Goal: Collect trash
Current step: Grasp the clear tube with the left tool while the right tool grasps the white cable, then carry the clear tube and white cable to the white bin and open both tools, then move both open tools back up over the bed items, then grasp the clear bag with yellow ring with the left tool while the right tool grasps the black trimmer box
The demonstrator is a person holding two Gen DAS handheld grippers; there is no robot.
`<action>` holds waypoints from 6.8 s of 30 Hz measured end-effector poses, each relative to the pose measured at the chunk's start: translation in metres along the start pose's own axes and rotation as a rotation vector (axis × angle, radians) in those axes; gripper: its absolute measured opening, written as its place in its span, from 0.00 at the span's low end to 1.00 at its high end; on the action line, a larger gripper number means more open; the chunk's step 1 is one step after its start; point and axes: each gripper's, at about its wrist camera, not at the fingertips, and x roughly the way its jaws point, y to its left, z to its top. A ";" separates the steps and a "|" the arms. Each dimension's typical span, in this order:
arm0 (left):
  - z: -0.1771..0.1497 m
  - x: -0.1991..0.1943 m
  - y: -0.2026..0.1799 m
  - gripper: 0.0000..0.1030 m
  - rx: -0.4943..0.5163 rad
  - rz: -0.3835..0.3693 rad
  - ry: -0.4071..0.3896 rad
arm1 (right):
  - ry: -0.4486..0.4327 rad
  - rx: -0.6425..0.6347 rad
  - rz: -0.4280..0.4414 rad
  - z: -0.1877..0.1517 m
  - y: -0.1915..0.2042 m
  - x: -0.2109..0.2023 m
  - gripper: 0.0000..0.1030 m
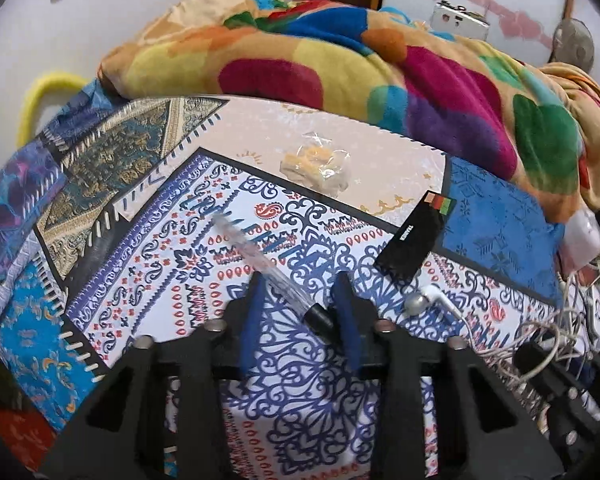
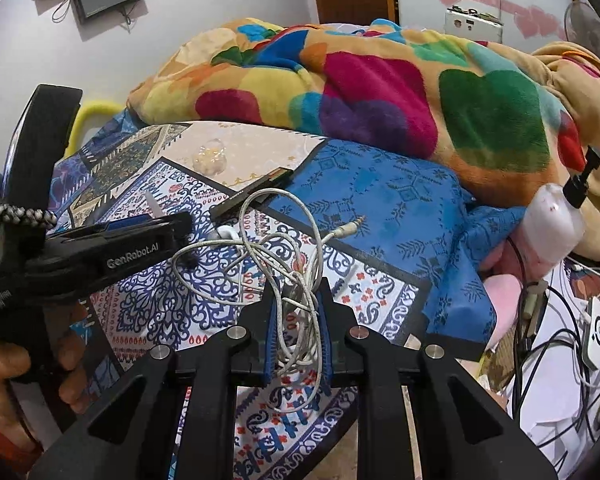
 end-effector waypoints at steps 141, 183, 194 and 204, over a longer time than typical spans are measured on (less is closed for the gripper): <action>-0.126 -0.250 0.245 0.44 -0.146 -0.003 -0.132 | -0.039 -0.308 0.235 -0.027 0.252 -0.110 0.42; 0.017 -0.010 0.096 0.45 0.011 -0.193 0.106 | 0.058 0.020 -0.131 0.051 0.057 0.063 0.44; 0.053 0.015 0.048 0.45 0.068 -0.271 0.090 | 0.029 -0.055 -0.091 0.042 0.027 0.048 0.19; 0.078 0.047 0.020 0.45 0.070 -0.269 0.091 | 0.010 -0.057 -0.013 0.041 0.011 0.031 0.06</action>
